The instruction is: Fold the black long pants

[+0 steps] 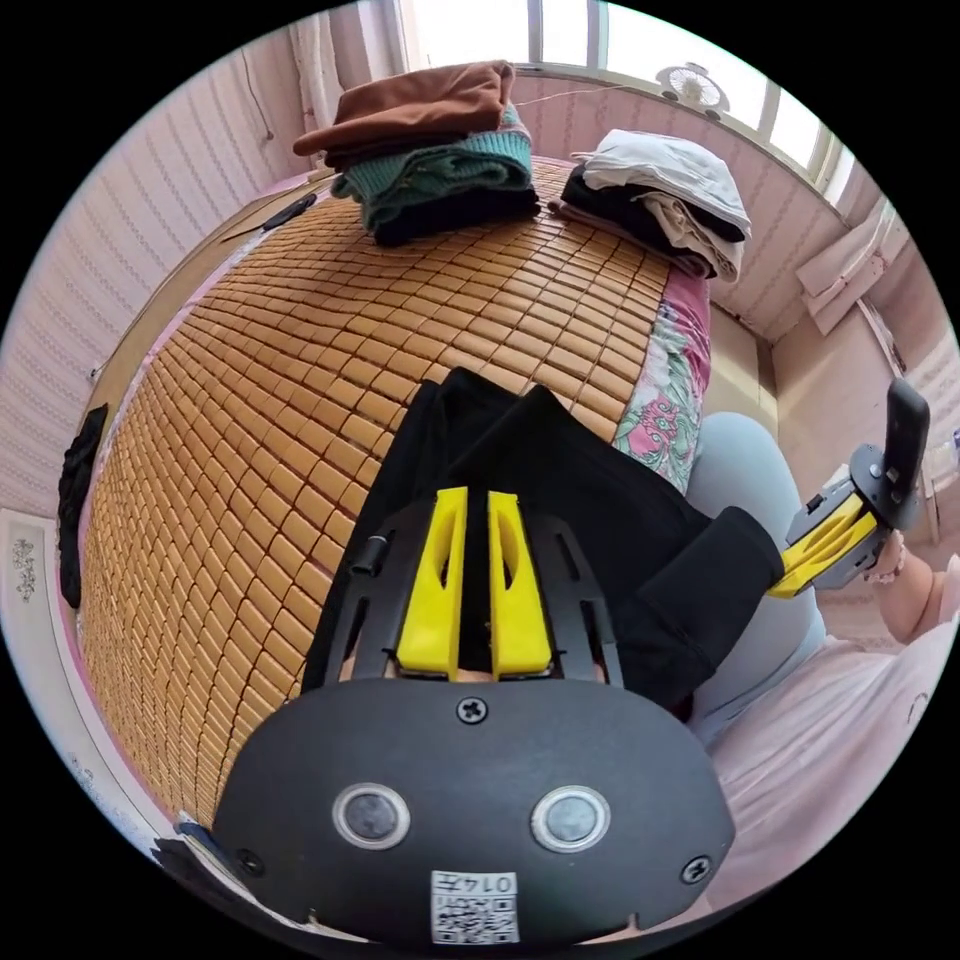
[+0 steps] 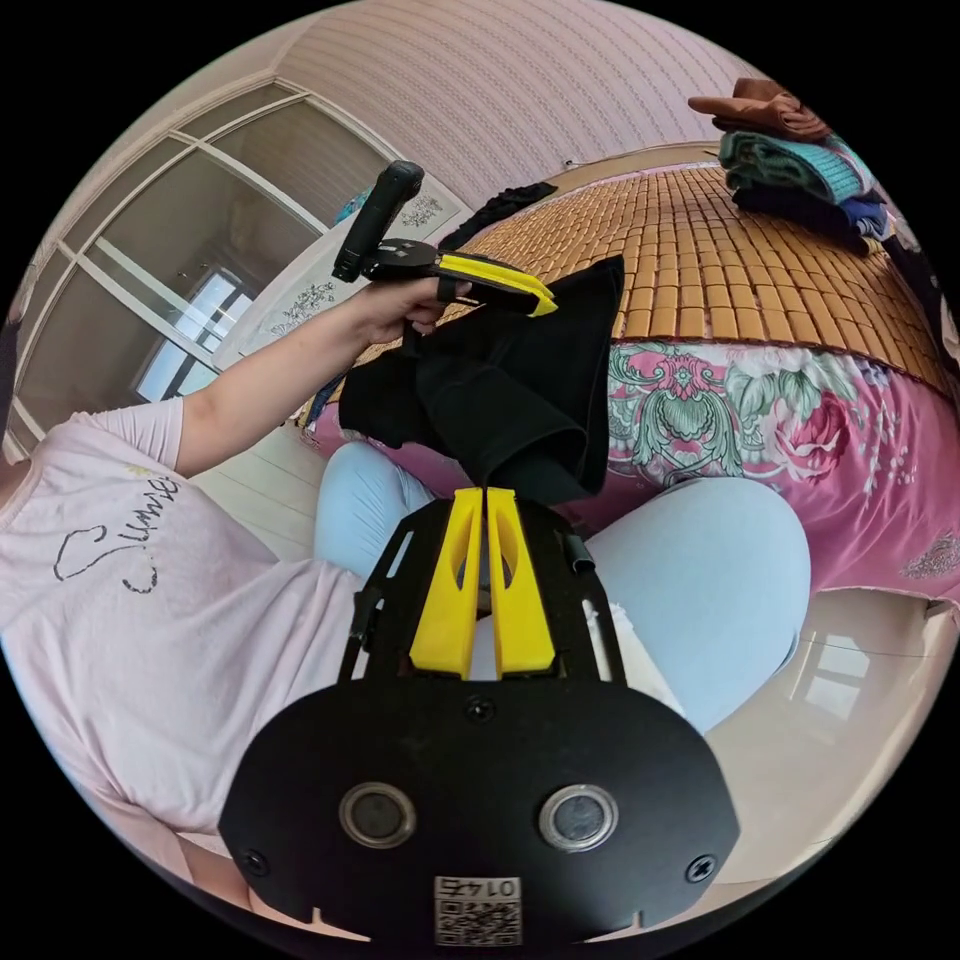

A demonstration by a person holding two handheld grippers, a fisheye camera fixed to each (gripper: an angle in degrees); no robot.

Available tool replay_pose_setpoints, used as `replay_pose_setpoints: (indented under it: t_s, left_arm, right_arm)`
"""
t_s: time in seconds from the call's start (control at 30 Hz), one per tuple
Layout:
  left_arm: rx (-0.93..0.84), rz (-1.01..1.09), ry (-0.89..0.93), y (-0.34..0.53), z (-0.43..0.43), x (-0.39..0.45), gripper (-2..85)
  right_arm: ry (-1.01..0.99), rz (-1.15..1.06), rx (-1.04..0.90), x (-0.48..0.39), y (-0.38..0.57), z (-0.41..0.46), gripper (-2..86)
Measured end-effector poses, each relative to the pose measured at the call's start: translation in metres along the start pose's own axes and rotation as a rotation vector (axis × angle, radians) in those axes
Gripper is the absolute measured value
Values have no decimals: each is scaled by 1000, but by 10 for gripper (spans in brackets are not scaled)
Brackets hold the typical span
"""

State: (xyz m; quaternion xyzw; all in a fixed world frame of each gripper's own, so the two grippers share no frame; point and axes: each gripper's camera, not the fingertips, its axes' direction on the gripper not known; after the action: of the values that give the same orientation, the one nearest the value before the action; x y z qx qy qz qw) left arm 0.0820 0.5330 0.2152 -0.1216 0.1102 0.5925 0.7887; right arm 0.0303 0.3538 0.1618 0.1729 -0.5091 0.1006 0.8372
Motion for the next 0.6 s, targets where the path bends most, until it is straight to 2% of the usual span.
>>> replay_pose_setpoints:
  t_s: [0.07, 0.2, 0.3, 0.37, 0.43, 0.5, 0.57, 0.6]
  left_arm:
    - [35, 47, -57, 3, -10, 1, 0]
    - [52, 57, -18, 4, -29, -1, 5]
    - [94, 45, -10, -3, -43, -1, 69]
    - [62, 41, 1, -12, -41, -3, 82]
    - [-35, 61, 32, -20, -26, -4, 66]
    - [-38, 95, 113, -17, -35, -7, 5]
    - [-24, 81, 97, -12, -57, -17, -4]
    - [36, 55, 109, -6, -83, -29, -6]
  right_arm:
    - [52, -7, -8, -9, 2, 0, 0]
    - [80, -8, -1, -22, 8, 1, 0]
    - [62, 8, 11, -32, 11, 9, 0]
    - [72, 8, 1, -43, 12, 20, 0]
    - [83, 6, -9, -53, 14, 27, 0]
    - [96, 5, -7, -61, 17, 32, 0]
    - [155, -18, 28, -74, 20, 31, 0]
    - [185, -33, 43, -78, 20, 29, -1]
